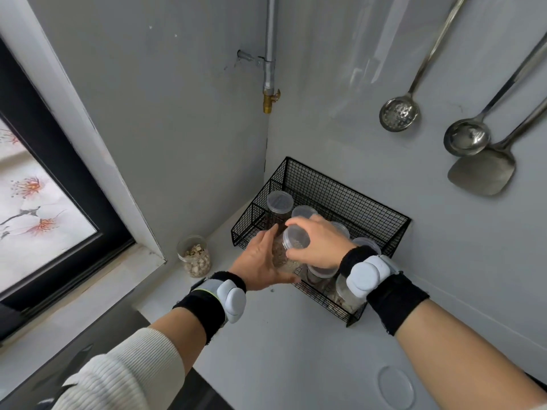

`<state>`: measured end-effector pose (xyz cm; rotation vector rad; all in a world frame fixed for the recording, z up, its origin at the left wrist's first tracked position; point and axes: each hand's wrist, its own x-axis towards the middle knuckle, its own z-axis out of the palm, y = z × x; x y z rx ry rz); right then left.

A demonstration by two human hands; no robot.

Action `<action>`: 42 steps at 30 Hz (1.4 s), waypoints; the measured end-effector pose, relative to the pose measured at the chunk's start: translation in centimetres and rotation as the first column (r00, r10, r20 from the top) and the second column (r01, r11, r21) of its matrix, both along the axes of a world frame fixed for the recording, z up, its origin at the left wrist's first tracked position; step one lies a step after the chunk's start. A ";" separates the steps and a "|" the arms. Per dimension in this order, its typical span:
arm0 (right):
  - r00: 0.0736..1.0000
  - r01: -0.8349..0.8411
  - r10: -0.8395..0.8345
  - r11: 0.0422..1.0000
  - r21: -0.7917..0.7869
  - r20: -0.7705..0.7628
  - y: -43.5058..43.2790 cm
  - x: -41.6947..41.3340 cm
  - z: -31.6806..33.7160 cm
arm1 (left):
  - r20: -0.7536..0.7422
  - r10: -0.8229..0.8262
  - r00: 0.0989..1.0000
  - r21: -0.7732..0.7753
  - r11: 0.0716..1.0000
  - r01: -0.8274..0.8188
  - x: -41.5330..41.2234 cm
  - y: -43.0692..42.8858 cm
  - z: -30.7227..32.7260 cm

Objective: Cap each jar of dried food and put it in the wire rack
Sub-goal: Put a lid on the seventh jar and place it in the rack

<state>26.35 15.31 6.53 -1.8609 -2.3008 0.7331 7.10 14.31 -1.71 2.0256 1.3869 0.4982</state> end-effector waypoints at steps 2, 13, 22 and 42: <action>0.999 0.027 -0.027 1.000 0.012 0.023 1.8 0.0 -0.4 | -0.043 0.021 0.999 -0.024 0.999 -0.022 -0.5 1.3 -0.5; 0.979 0.080 -0.100 0.990 0.114 0.178 5.2 -0.6 -4.9 | -0.155 0.025 0.988 -0.071 0.997 -0.037 0.0 3.6 -3.3; 0.957 0.093 -0.110 0.993 0.078 0.267 5.6 -1.7 -8.4 | -0.152 0.029 0.988 -0.108 0.993 -0.046 -0.1 4.0 -5.3; 0.912 0.041 -0.131 0.972 0.230 0.388 4.3 -5.7 -7.4 | -0.318 0.339 0.886 0.093 0.941 -0.326 -8.0 2.0 -5.9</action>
